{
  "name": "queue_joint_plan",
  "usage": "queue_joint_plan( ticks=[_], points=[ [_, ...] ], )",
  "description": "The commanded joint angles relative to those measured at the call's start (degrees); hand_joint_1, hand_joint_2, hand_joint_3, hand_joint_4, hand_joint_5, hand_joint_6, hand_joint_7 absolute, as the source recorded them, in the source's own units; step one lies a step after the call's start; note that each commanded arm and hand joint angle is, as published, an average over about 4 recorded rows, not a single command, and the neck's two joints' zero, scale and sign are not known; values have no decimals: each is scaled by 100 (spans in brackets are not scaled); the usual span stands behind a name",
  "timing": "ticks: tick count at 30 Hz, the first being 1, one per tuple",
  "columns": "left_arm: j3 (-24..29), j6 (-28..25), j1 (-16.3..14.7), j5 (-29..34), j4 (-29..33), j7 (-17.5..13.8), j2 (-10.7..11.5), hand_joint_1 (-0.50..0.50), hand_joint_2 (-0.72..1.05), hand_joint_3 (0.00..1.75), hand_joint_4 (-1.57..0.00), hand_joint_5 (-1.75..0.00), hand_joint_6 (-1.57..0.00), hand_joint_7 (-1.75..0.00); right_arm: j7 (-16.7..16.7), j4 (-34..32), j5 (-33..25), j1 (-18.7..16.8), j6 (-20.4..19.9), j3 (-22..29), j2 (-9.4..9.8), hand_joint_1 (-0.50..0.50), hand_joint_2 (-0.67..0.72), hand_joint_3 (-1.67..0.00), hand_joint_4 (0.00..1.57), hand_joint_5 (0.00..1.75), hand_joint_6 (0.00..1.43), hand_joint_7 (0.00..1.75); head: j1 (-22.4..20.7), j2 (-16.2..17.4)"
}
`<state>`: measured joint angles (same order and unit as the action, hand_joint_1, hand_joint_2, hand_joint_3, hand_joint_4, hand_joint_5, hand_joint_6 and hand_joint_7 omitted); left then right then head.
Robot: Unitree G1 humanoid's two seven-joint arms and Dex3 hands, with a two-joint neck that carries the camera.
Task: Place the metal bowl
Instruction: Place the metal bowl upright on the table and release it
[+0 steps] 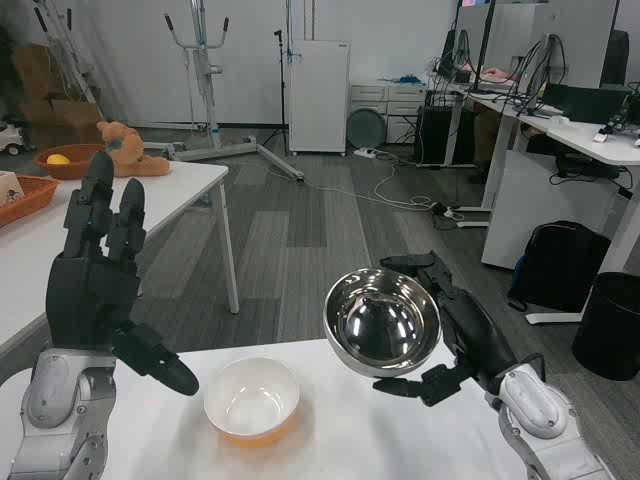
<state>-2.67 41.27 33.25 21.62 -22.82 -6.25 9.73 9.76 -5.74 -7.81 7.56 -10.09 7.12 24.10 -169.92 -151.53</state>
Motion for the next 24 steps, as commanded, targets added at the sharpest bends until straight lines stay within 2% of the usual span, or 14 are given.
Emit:
queue_joint_plan(
  ticks=[1,5,21,24],
  points=[
    [-111,30,120,261,-220,-34,47,-50,-72,9,0,0,0,0,-115,231,-159,314,-186,-255,-309,-46,-60,-151,83,165,108,154,0,183],
    [-111,26,129,259,-232,-34,55,-50,-72,9,0,0,0,0,-124,231,-155,317,-186,-255,-309,-46,-60,-151,83,165,108,154,12,87],
    [-111,30,129,255,-232,-34,47,-50,-72,9,0,0,0,0,-124,249,-199,334,-195,-264,-309,-45,-60,-151,83,165,108,154,30,84],
    [-111,30,129,255,-232,-34,40,-50,-72,4,0,0,0,0,-124,249,-208,332,-204,-264,-309,-45,-60,-151,83,165,108,154,28,79]
  ],
)
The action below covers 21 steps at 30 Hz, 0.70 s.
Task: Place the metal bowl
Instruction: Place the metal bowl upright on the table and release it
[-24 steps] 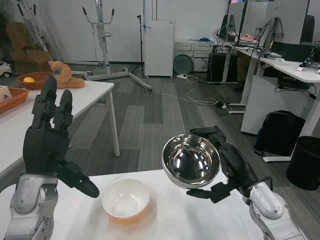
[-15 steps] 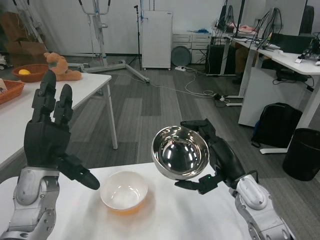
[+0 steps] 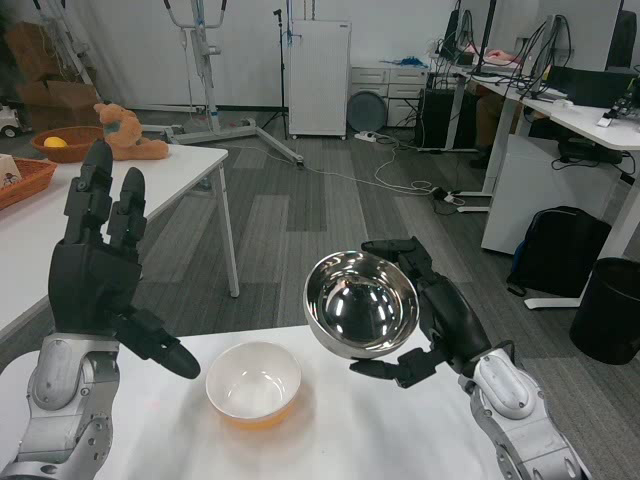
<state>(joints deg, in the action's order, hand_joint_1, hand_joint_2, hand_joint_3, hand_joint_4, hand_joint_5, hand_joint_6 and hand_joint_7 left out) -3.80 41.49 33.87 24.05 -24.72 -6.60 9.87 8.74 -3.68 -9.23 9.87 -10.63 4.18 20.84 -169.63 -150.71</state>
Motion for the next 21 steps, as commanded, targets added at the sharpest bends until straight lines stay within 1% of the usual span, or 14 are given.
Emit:
queue_joint_plan(
  ticks=[1,3,5,7,18,21],
  points=[
    [2,9,68,12,-41,1,24,-50,-72,4,0,0,0,0,-22,43,-70,99,-154,30,17,-44,-60,-151,83,165,108,154,-1,-5],
    [0,9,68,12,-41,1,24,-50,-72,9,0,0,0,0,-20,43,-90,94,-161,30,21,-44,-60,-151,83,165,108,154,-2,-12],
    [-4,9,68,12,-41,1,22,-50,-72,9,0,0,0,0,-17,43,-105,94,-168,30,28,-46,-60,-151,83,165,108,154,2,-23],
    [-7,9,68,12,-41,1,17,-50,-72,7,0,0,0,0,-20,43,-114,94,-174,30,32,-46,-60,-151,83,165,108,154,14,-20],
    [-15,9,59,12,-24,1,15,-50,-72,9,0,0,0,0,-17,43,-154,86,-220,26,43,-46,-60,-151,83,165,108,154,38,20],
    [-13,9,57,12,-24,3,15,-50,-72,9,0,0,0,0,-17,56,-136,53,-198,30,87,-46,-60,-151,83,165,107,154,40,26]
  ],
)
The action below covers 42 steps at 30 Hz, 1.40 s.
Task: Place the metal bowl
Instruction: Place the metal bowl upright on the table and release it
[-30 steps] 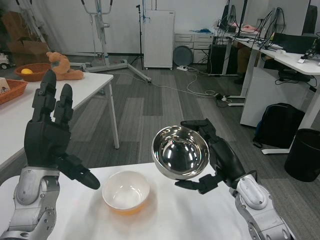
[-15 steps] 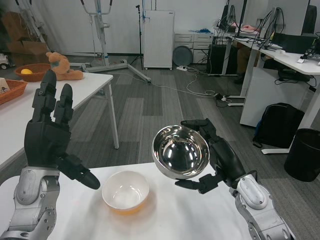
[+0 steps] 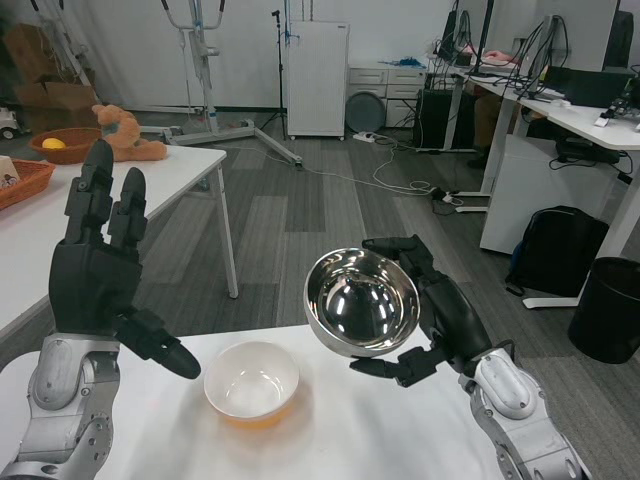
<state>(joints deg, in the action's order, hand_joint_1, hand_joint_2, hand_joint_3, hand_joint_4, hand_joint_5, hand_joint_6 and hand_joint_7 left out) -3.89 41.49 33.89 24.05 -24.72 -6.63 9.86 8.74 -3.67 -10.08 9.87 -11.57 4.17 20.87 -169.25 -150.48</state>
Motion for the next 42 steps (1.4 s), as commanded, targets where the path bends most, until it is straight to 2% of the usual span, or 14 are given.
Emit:
queue_joint_plan(
  ticks=[1,6,10,15,21,29,34,37,41,42],
  points=[
    [-2,9,52,12,-24,8,16,-50,-72,7,0,0,0,0,-17,64,-38,29,-95,31,110,-46,-60,-151,83,165,107,154,-4,11],
    [37,9,4,12,-15,21,16,-50,-72,7,0,0,0,0,-13,266,261,-371,-73,211,325,-46,-60,-151,83,165,106,154,-8,96],
    [26,9,6,23,-22,15,25,-50,-72,9,0,0,0,0,-13,747,461,-554,-280,391,297,-46,-60,-151,84,165,106,154,35,198],
    [-7,9,21,43,-33,17,38,-50,-72,9,0,0,0,0,-13,1251,516,-617,-561,439,207,-46,-60,-151,84,165,106,154,87,283],
    [-15,9,-3,56,-24,21,40,-50,-72,9,0,0,0,0,-13,1749,611,-650,-856,347,209,-46,-60,-151,85,165,105,154,92,413],
    [-24,9,-40,56,-6,21,34,-50,-72,9,0,0,0,0,-13,2125,982,-688,-875,218,216,-46,-60,-151,84,165,103,154,99,461],
    [-20,9,-49,56,-2,21,25,-50,-72,9,0,0,0,0,-13,2235,1021,-705,-878,123,233,-46,-60,-151,83,165,101,154,99,461],
    [-15,9,-42,56,-4,21,25,-50,-72,9,0,0,0,0,-13,2242,1052,-732,-867,79,266,-46,-59,-151,82,165,94,155,112,453],
    [-15,9,-40,56,-11,21,25,-50,-72,9,0,0,0,0,-13,2266,1057,-756,-915,33,286,-46,-48,-151,64,165,53,161,112,466],
    [-13,9,-38,56,-13,21,25,-50,-72,9,0,0,0,0,-13,2277,1043,-760,-946,31,286,-46,-48,-151,60,162,48,161,109,479]
  ],
)
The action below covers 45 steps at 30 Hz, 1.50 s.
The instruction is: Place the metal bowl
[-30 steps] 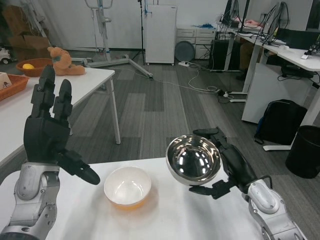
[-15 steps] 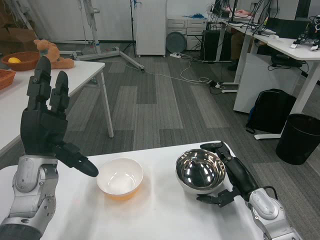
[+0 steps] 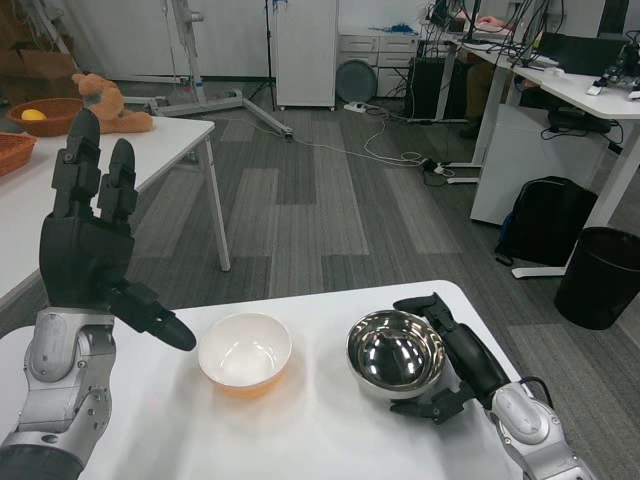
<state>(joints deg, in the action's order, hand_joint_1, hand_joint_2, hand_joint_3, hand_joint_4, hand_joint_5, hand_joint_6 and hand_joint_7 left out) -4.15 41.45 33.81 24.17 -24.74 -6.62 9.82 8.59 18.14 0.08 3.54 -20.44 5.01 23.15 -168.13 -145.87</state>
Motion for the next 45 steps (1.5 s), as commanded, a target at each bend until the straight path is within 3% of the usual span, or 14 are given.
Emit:
queue_joint_plan(
  ticks=[1,6,10,13,18,26,30,38,40,45],
  points=[
    [16,12,-28,44,-14,20,29,-50,-72,9,0,0,0,0,2,102,14,-130,-78,-53,58,-46,-46,-151,54,158,41,161,-4,25],
    [20,12,-17,44,-25,20,29,-50,-72,9,0,0,0,0,2,194,-140,-128,-324,-37,67,-46,-40,-149,37,128,24,161,-2,43],
    [22,12,-8,44,-31,20,29,-50,-72,9,0,0,0,0,18,159,-239,-163,-397,18,67,-46,-29,-133,24,73,9,154,3,54],
    [29,12,1,44,-31,20,29,-50,-72,7,0,0,0,0,66,64,-276,-222,-401,79,67,-43,-18,-99,15,32,1,143,10,52],
    [29,12,-6,52,-40,20,29,-50,-72,9,0,0,0,0,90,-87,-302,-324,-399,207,58,-42,1,-44,5,0,0,120,20,52],
    [22,12,-6,66,-36,11,29,-50,-72,4,0,0,0,0,94,-265,-311,-378,-441,323,38,-42,31,-20,0,0,0,101,5,43],
    [22,12,-24,77,-25,11,36,-50,-72,9,0,0,0,0,99,-371,-344,-398,-450,393,31,-41,38,-12,0,0,0,94,-11,39],
    [27,12,-41,79,-12,11,47,-50,-72,9,0,0,0,0,158,-670,-531,-449,-384,556,9,-40,53,-8,0,0,0,12,2,15],
    [22,12,-41,79,-7,14,49,-50,-72,9,0,0,0,0,145,-786,-724,-458,-404,596,-15,-41,53,-8,0,0,0,2,12,14],
    [11,12,-41,79,-1,20,69,-50,-72,4,0,0,0,0,-240,-1212,-1348,-460,-694,712,-105,-38,53,-8,0,0,0,0,61,-5]
  ],
)
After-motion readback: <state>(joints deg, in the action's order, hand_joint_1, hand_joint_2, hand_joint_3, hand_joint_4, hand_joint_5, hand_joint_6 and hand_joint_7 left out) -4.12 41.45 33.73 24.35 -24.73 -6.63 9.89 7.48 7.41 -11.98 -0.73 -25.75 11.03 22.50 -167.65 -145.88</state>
